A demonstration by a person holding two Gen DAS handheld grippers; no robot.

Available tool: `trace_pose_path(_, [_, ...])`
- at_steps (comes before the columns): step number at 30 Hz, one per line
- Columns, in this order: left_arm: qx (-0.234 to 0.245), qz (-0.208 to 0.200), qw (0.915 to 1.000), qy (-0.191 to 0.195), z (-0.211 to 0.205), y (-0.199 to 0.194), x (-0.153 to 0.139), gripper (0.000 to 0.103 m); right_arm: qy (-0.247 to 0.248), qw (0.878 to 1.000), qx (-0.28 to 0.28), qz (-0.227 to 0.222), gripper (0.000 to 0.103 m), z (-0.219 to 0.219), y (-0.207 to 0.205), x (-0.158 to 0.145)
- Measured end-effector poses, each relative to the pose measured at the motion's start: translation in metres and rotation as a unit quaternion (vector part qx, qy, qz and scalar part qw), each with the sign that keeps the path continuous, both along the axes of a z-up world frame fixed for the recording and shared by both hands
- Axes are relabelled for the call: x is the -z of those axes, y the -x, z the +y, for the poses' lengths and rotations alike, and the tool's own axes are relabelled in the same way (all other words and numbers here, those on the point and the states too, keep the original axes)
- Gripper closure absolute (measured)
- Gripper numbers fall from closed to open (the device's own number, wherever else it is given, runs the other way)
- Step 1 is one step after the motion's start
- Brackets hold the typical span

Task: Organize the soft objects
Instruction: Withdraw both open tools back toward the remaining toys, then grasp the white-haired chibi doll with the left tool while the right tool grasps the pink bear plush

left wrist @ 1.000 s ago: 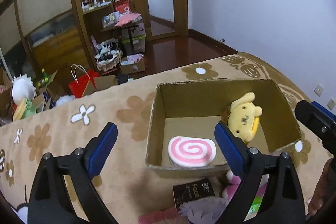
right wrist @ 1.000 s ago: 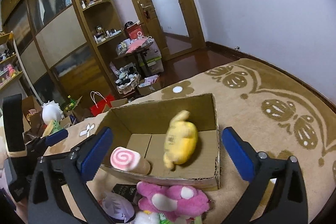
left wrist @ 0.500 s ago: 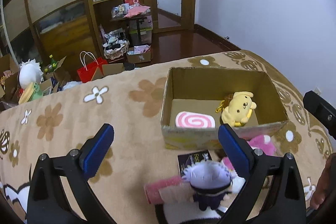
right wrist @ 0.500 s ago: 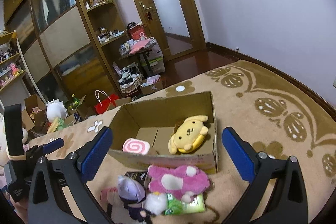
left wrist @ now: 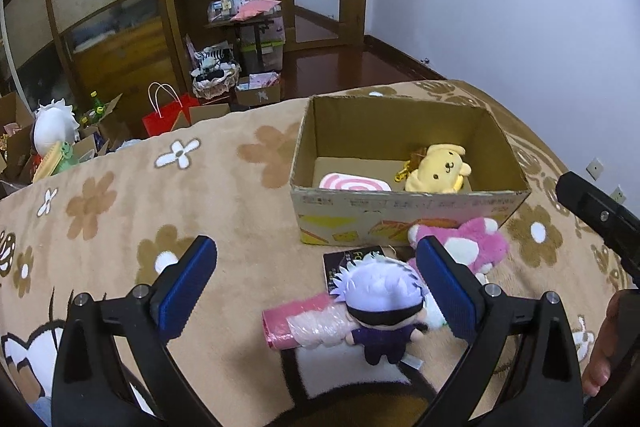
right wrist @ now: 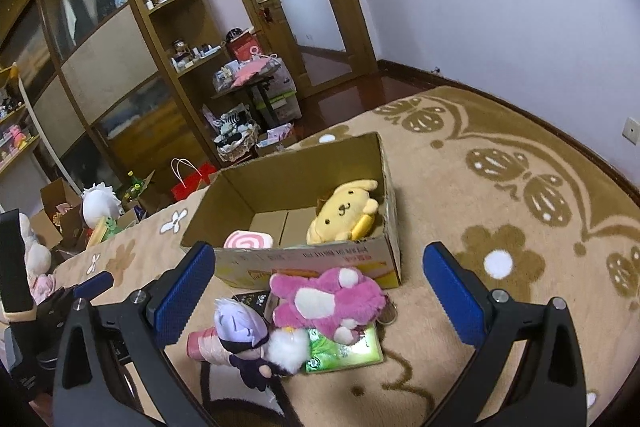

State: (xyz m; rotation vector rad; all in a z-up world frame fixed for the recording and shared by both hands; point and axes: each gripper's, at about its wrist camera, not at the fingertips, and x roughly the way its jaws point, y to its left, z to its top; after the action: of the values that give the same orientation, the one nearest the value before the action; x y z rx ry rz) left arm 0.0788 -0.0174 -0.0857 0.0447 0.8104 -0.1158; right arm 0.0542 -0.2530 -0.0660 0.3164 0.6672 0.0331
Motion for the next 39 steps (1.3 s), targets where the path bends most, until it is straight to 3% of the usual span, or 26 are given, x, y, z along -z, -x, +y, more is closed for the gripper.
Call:
trace_pose_path(7, [-0.002,0.026,0.9994,0.023,0.000,-0.005,0.012,0.004,-0.006,1.000,0.004,0.023,0.000,-0.003,-0.005,0.020])
trace_pose_path(23, [0.007,0.043,0.9987,0.029,-0.006,-0.011,0.036,0.004,-0.019,0.998,0.007,0.053,0.000,-0.009,-0.017,0.056])
trace_pose_path(39, [0.041,0.057,0.9975,-0.001,-0.038,-0.012,0.060,0.004,-0.026,0.997,0.009,0.076,0.000,-0.015,-0.028,0.081])
